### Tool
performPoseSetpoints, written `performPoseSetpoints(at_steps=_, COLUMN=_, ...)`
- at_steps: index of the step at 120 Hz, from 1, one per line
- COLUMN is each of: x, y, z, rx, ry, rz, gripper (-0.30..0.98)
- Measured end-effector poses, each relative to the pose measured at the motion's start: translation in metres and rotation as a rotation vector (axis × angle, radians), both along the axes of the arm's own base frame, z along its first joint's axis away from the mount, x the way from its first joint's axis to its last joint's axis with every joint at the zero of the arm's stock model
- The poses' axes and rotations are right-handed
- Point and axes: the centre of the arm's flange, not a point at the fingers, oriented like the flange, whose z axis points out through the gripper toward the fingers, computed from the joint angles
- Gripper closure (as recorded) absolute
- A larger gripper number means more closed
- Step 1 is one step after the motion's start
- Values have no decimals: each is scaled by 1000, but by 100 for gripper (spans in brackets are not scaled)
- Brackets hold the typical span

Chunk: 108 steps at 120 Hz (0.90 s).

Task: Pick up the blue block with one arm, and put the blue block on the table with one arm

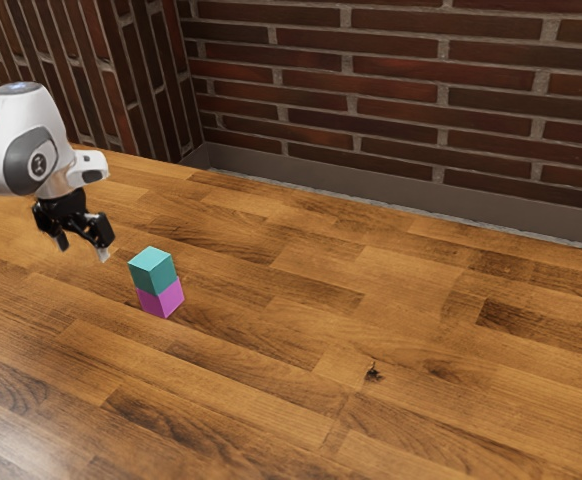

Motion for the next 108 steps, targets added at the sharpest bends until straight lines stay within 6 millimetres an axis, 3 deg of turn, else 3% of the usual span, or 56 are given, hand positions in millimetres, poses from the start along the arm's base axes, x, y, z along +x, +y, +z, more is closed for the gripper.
performPoseSetpoints(at_steps=12, x=30, y=-68, z=-6, rx=-62, ry=-24, rz=-103, gripper=0)
performPoseSetpoints(at_steps=19, x=47, y=-83, z=-15, rx=-94, ry=-28, rz=-133, gripper=0)
performPoseSetpoints(at_steps=42, x=56, y=-66, z=-25, rx=-115, ry=-33, rz=-114, gripper=0)
performPoseSetpoints(at_steps=60, x=65, y=-40, z=-30, rx=-94, ry=-24, rz=-106, gripper=0)
performPoseSetpoints(at_steps=108, x=81, y=-32, z=-68, rx=-91, ry=39, rz=-145, gripper=0)
